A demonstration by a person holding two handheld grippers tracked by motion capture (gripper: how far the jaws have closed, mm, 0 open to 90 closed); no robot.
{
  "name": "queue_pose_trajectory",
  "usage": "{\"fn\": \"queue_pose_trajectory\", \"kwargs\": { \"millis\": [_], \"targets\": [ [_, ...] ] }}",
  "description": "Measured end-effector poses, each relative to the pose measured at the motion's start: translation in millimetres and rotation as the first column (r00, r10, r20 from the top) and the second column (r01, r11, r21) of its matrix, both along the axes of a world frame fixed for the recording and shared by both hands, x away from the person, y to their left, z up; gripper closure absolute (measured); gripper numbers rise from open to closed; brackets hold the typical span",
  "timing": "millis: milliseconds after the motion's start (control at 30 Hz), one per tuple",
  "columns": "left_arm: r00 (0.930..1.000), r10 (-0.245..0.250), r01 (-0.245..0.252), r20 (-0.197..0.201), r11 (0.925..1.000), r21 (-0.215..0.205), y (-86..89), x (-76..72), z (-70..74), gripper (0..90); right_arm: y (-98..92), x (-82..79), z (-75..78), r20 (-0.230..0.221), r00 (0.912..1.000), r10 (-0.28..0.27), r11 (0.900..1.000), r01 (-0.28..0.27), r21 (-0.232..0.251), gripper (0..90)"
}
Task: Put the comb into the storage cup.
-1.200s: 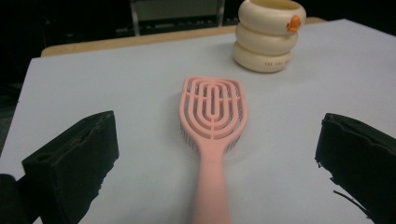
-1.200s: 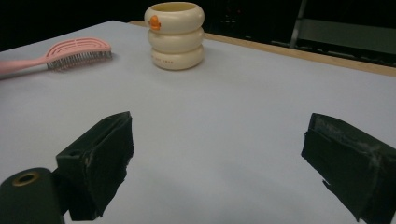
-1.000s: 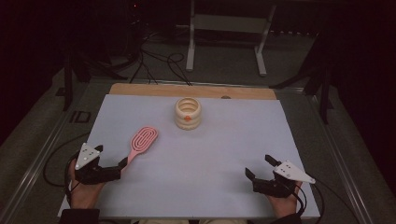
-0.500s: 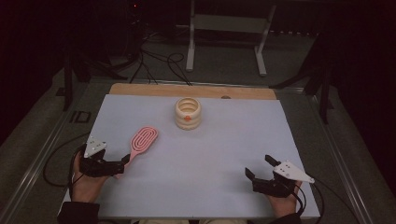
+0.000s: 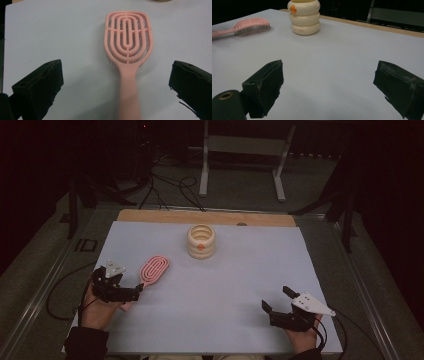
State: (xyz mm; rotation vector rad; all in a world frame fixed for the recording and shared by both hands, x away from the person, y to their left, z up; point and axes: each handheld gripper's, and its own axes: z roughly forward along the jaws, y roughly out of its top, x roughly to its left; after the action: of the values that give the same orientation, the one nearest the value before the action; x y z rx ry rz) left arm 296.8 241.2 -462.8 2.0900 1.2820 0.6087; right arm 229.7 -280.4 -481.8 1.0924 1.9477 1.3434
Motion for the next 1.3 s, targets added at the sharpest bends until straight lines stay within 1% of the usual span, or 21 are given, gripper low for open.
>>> {"fn": "queue_pose_trajectory", "kwargs": {
  "millis": [100, 133, 167, 233, 300, 333, 433, 500, 567, 633, 667, 733, 833, 933, 967, 1067, 1167, 1233, 1300],
  "targets": [
    [0.9999, -0.004, 0.004, -0.009, 0.9999, 0.015, -2.8, 3.5, 0.1, 0.2, 0.3, -0.1, 0.0, -0.001, 1.0, 0.0, 1.0, 0.0, 0.001, 8.3],
    [0.9998, -0.004, 0.005, -0.018, 0.9997, 0.024, -3.5, 4.7, 0.2, 0.2, 0.3, -0.1, 0.0, 0.0, 1.0, 0.0, 1.0, 0.0, 0.002, 8.3],
    [0.9998, -0.004, 0.005, -0.018, 0.9997, 0.024, -3.5, 4.7, 0.2, 0.3, 0.3, -0.1, 0.0, 0.0, 1.0, 0.0, 1.0, 0.0, 0.002, 8.3],
    [0.9992, 0.002, 0.0, -0.04, 0.9991, 0.043, -5.5, 7.9, -0.2, 0.4, 0.2, -0.1, 0.0, -0.002, 1.0, -0.001, 1.0, 0.001, 0.002, 8.3],
    [0.9986, 0.0, 0.002, -0.052, 0.9986, 0.053, -7.0, 10.6, -1.1, 0.4, 0.1, -0.2, 0.0, -0.004, 1.0, -0.003, 1.0, 0.003, 0.002, 8.2],
    [0.9986, 0.0, 0.002, -0.052, 0.9986, 0.053, -7.0, 10.6, -1.1, 0.4, 0.1, -0.2, 0.0, -0.004, 1.0, -0.003, 1.0, 0.003, 0.002, 8.2],
    [0.9973, -0.003, 0.008, -0.074, 0.9974, 0.071, -9.2, 15.3, -2.4, 0.5, 0.1, 0.1, -0.2, -0.005, 1.0, -0.003, 1.0, 0.003, 0.003, 8.3],
    [0.997, -0.001, 0.007, -0.077, 0.9974, 0.071, -10.4, 16.4, -3.0, 0.5, 0.1, 0.2, -0.3, -0.005, 1.0, -0.003, 1.0, 0.003, 0.003, 8.3],
    [0.9956, -0.009, 0.018, -0.094, 0.9954, 0.094, -12.6, 20.5, -4.2, 0.5, 0.1, 0.3, -0.4, -0.004, 1.0, -0.003, 1.0, 0.003, 0.001, 8.3],
    [0.9953, -0.008, 0.017, -0.097, 0.995, 0.099, -13.3, 21.6, -4.6, 0.6, 0.2, 0.1, -0.4, -0.004, 1.0, -0.003, 1.0, 0.003, 0.0, 8.3],
    [0.9938, -0.002, 0.014, -0.111, 0.9936, 0.112, -15.3, 24.8, -6.2, 0.7, 0.1, 0.1, -0.3, -0.005, 1.0, -0.003, 1.0, 0.003, 0.001, 8.3],
    [0.9934, -0.004, 0.017, -0.115, 0.9934, 0.113, -16.1, 26.1, -6.8, 0.7, 0.0, 0.2, -0.4, -0.005, 1.0, -0.003, 1.0, 0.003, 0.001, 8.3],
    [0.9914, -0.005, 0.022, -0.131, 0.992, 0.124, -19.0, 30.4, -9.3, 0.7, 0.0, 0.3, -0.4, -0.006, 1.0, -0.006, 1.0, 0.006, 0.005, 8.3],
    [0.9907, -0.006, 0.023, -0.136, 0.9918, 0.126, -20.1, 31.9, -10.3, 0.7, 0.0, 0.3, -0.5, -0.006, 1.0, -0.005, 1.0, 0.005, 0.003, 8.3],
    [0.9887, -0.01, 0.03, -0.149, 0.9907, 0.133, -21.8, 34.2, -11.9, 0.7, -0.1, 0.4, -0.6, -0.006, 1.0, -0.004, 1.0, 0.004, 0.001, 8.3],
    [0.9876, -0.01, 0.032, -0.156, 0.9901, 0.137, -23.3, 36.2, -13.3, 0.7, -0.1, 0.3, -0.5, -0.007, 1.0, -0.005, 1.0, 0.005, 0.003, 8.3],
    [0.9853, -0.008, 0.032, -0.171, 0.9897, 0.139, -24.7, 39.8, -15.5, 0.8, -0.5, 0.4, -0.6, -0.008, 0.9999, -0.007, 1.0, 0.007, 0.005, 8.3],
    [0.9819, -0.011, 0.038, -0.189, 0.9889, 0.143, -25.3, 42.2, -17.1, 0.9, -0.5, 0.5, -0.7, -0.008, 0.9999, -0.007, 1.0, 0.007, 0.004, 8.3],
    [0.9809, -0.01, 0.039, -0.194, 0.9885, 0.146, -25.8, 43.0, -17.8, 1.4, -0.5, 0.5, -0.8, -0.008, 0.9999, -0.008, 1.0, 0.008, 0.003, 8.3]
  ]
}}
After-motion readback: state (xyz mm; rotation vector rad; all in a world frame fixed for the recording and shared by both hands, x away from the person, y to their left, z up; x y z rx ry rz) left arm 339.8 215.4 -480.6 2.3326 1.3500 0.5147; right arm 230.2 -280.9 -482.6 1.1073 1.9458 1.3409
